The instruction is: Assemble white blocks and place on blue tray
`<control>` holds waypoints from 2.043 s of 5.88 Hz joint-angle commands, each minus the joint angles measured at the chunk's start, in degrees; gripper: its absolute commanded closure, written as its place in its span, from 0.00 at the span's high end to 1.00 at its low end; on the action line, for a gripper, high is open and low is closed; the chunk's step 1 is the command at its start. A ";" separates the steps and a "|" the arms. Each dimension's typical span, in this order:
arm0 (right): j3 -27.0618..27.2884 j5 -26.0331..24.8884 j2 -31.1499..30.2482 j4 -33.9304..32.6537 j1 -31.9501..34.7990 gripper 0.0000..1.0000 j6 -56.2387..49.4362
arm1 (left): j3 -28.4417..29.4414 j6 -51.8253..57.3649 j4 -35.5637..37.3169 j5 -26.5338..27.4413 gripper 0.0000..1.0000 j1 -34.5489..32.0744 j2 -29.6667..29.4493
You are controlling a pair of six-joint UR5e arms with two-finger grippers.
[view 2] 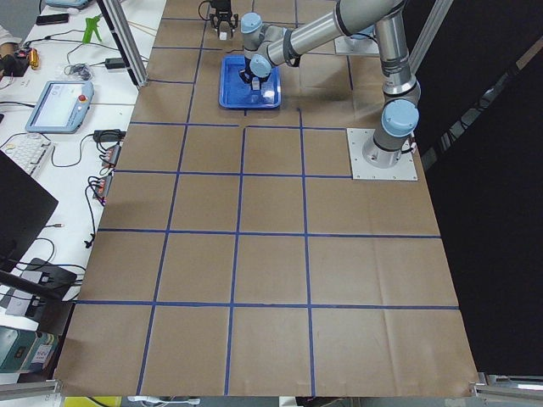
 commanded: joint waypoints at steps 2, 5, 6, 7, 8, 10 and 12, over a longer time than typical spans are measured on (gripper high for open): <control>-0.18 0.07 0.66 -0.27 -0.09 0.55 0.00 | 1.41 -3.13 -5.21 0.70 0.98 0.35 7.92; -0.79 -0.11 0.58 -1.07 -0.09 0.33 0.09 | 10.89 -17.30 -34.64 1.14 0.99 1.49 22.35; -1.15 0.07 0.32 -0.98 -0.09 0.31 0.35 | 10.21 -24.79 -37.39 3.23 0.99 6.89 25.43; -4.02 -0.37 0.23 -0.28 -0.09 0.31 0.96 | 10.03 -35.04 -39.25 3.17 0.99 8.86 27.55; -6.14 -0.72 -0.64 1.73 0.09 0.31 1.06 | 11.16 -53.33 -39.09 3.25 0.99 9.57 29.40; -5.20 -0.29 -6.08 5.51 3.40 0.31 4.55 | 9.94 -68.60 -37.25 3.16 0.99 10.98 31.52; 1.01 0.24 -11.00 5.18 9.91 0.31 7.53 | 10.03 -68.02 -37.16 2.99 0.99 13.88 31.70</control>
